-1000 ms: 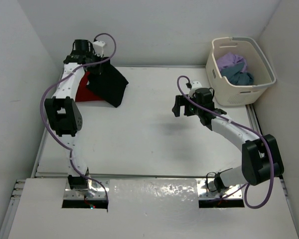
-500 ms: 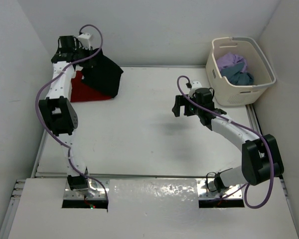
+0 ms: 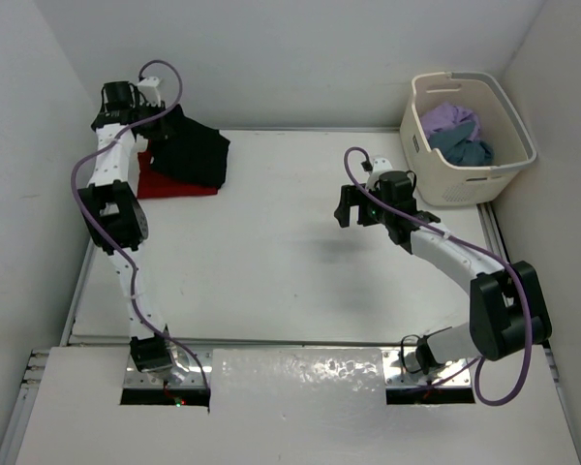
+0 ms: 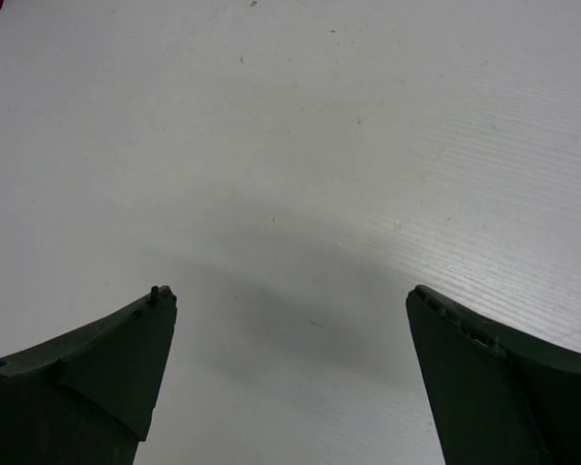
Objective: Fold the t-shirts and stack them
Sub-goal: Put the neatly folded tshirt into the corner of the board with the left arm
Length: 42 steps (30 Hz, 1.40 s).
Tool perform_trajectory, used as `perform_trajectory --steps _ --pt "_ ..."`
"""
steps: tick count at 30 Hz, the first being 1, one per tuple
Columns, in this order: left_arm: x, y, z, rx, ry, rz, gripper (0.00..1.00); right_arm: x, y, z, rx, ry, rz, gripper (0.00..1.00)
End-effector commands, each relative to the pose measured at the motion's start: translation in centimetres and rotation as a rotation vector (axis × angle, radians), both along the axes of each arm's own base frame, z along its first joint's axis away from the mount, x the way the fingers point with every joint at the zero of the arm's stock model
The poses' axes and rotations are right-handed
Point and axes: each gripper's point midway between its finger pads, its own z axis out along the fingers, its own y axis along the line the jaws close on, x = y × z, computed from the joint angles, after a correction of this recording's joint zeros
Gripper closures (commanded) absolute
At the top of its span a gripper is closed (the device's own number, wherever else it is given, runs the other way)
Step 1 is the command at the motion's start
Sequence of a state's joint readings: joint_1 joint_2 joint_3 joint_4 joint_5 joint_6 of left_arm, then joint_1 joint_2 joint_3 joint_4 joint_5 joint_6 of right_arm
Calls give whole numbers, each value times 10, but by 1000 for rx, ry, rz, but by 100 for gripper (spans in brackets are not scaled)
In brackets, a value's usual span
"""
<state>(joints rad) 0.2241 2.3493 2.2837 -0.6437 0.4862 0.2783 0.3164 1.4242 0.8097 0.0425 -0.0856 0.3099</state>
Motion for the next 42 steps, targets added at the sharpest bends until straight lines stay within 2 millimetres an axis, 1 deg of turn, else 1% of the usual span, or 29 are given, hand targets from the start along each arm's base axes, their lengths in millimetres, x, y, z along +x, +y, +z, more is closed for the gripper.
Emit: perform_trajectory --steps 1,8,11,12,14,15,17,18,19,20,21,22,23,24,26,27,32,35,36,37,38,39,40,41,42 --pt "5 19 36 13 -81 32 100 9 0 7 14 -25 -16 1" --pt "-3 53 20 20 -31 113 100 9 2 2 21 -5 -19 1" --pt "-1 59 11 10 -17 134 100 8 2 1 25 -1 -20 1" --pt "0 62 13 3 -23 138 100 9 2 1 24 0 -22 1" --pt "3 70 5 -11 -14 173 100 8 2 -2 26 7 -21 1" --pt "5 73 7 -10 -15 187 100 7 2 -2 25 9 -23 1" --pt "6 79 -1 -18 -2 207 100 7 2 -4 27 13 -23 1" --pt "8 82 -2 -15 -6 224 100 6 3 -6 28 20 -20 1" --pt "8 92 -8 -1 8 279 93 6 3 -6 27 21 -16 1" --pt "8 94 -11 5 15 293 87 6 3 -6 29 24 -17 1" --pt "7 100 -13 21 22 322 80 5 3 -7 26 27 -17 1" --pt "6 101 -15 20 26 330 54 5 3 -7 24 28 -19 1" --pt "7 102 -15 25 23 339 37 5 3 -7 24 28 -17 1" --pt "6 107 -14 37 24 368 8 5 3 -7 25 30 -15 1" --pt "7 110 -8 32 8 399 1 5 4 -6 26 30 -13 1" --pt "7 111 -4 31 1 405 0 5 4 -6 24 31 -10 1" --pt "8 107 32 -9 -67 428 0 7 1 3 19 10 -23 1" --pt "6 99 51 -50 -92 426 0 10 -3 11 2 0 -41 1" --pt "3 91 65 -96 -107 423 0 13 -3 18 -1 -20 -39 1" --pt "2 85 68 -120 -110 418 0 13 -4 20 -6 -15 -41 1" --pt "1 81 75 -136 -120 421 0 11 -6 19 -19 -2 -48 1" --pt "-2 69 91 -158 -137 427 0 17 -11 29 -39 -20 -74 1" --pt "-3 64 100 -157 -150 437 0 20 -15 34 -60 -26 -85 1" --pt "-6 56 107 -147 -152 450 0 18 -22 31 -100 -3 -106 1" --pt "-12 41 131 -122 -189 484 0 29 -33 48 -146 -43 -156 1"
